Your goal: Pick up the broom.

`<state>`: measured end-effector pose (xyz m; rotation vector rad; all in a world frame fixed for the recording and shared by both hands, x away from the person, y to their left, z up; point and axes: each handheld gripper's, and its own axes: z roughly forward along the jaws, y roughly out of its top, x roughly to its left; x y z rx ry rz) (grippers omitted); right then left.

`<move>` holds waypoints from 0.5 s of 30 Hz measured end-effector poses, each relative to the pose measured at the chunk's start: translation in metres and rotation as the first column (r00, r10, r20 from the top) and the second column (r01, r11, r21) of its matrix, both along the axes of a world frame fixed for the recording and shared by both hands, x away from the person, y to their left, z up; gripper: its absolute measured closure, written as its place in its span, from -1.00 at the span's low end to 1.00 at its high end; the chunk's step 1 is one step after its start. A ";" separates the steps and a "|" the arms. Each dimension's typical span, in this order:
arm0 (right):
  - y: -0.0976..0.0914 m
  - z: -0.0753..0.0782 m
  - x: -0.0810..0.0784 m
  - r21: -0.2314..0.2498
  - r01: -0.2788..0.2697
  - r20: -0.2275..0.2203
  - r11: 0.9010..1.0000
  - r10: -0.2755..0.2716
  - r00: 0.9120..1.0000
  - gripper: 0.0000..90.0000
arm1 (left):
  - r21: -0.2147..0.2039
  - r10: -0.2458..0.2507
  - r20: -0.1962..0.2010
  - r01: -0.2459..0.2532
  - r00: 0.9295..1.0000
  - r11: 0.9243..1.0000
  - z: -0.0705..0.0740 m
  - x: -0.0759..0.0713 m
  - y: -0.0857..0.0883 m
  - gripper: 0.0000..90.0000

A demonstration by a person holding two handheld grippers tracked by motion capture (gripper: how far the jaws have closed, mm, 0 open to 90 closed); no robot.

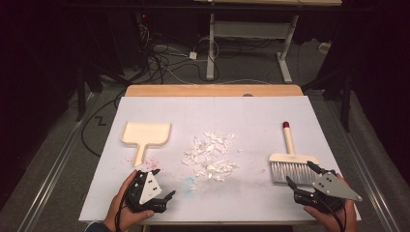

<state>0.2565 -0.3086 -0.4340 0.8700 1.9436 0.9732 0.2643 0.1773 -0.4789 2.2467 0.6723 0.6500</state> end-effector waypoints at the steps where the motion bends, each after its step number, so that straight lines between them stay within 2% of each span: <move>1: -0.001 0.000 0.000 0.006 0.006 -0.004 1.000 -0.006 1.000 -0.52 | 0.000 0.000 0.000 0.000 1.000 1.000 0.000 0.000 0.000 -0.64; 4: -0.004 0.001 0.000 0.012 0.009 -0.001 1.000 -0.009 1.000 -0.52 | 0.005 -0.020 -0.002 0.020 1.000 1.000 0.000 0.000 -0.002 -0.64; 10: -0.006 0.004 0.004 0.012 0.031 0.007 0.999 -0.031 0.999 -0.52 | 0.007 -0.028 -0.007 0.028 1.000 1.000 -0.001 -0.002 -0.001 -0.64; 13: -0.007 0.006 0.006 0.011 0.047 0.007 0.999 -0.047 0.999 -0.52 | -0.016 -0.024 -0.010 0.024 1.000 1.000 0.000 -0.004 0.002 -0.64; 15: -0.008 0.006 0.008 0.014 0.047 0.004 0.999 -0.047 0.999 -0.52 | -0.015 -0.027 -0.009 0.027 1.000 1.000 0.000 -0.005 0.002 -0.64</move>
